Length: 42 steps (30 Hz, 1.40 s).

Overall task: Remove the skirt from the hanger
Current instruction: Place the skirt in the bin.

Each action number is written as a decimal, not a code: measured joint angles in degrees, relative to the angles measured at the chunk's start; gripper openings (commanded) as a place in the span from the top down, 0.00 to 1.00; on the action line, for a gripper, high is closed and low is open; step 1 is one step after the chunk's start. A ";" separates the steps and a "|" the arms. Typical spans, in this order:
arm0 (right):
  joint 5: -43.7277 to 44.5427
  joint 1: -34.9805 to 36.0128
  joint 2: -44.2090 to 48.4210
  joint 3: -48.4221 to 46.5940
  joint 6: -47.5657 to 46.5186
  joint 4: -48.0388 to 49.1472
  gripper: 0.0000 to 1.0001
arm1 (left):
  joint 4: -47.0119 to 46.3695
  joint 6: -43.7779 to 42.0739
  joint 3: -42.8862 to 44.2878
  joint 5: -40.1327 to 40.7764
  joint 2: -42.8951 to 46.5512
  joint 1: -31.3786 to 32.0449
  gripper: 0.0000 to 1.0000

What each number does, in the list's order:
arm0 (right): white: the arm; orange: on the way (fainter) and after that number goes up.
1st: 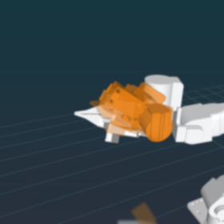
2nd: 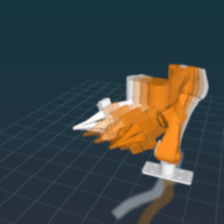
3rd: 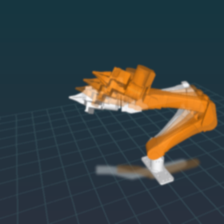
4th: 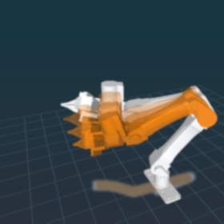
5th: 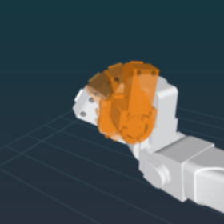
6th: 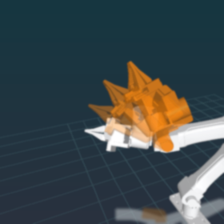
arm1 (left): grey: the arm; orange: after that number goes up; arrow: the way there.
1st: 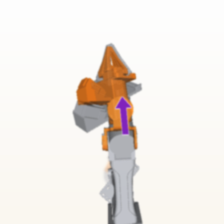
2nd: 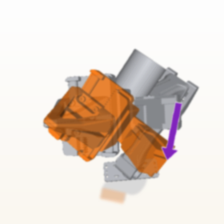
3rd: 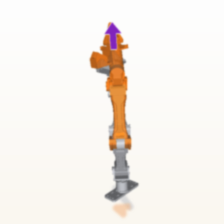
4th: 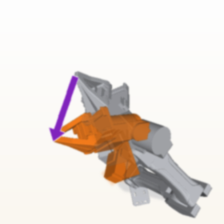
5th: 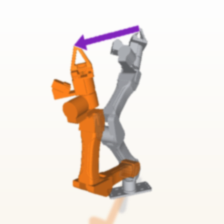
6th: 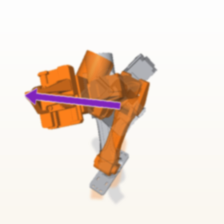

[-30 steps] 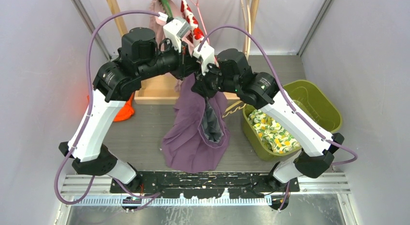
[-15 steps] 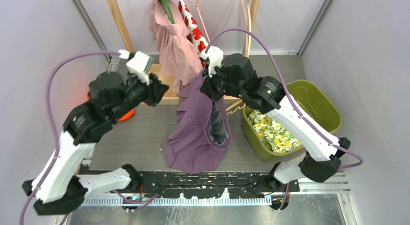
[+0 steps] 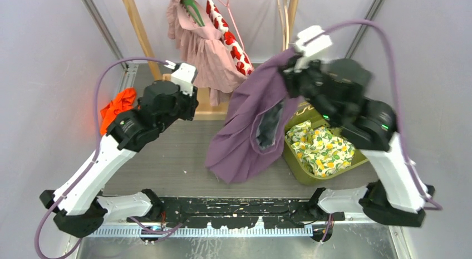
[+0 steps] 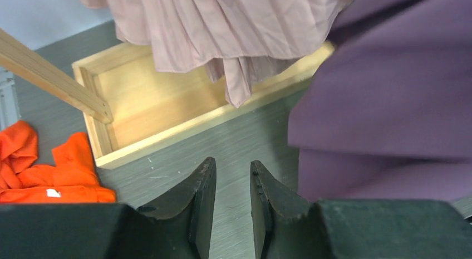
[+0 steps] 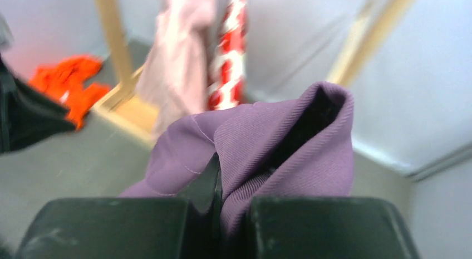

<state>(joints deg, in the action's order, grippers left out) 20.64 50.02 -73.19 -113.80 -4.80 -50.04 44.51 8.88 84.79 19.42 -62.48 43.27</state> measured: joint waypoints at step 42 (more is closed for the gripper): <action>56.46 0.00 26.27 37.55 -16.20 30.01 0.99 | -3.41 -2.69 3.26 -6.84 -6.56 0.00 0.75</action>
<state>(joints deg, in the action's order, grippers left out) 77.10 50.02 -46.92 -76.25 -20.99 -20.03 41.10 6.20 88.05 12.58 -69.04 43.27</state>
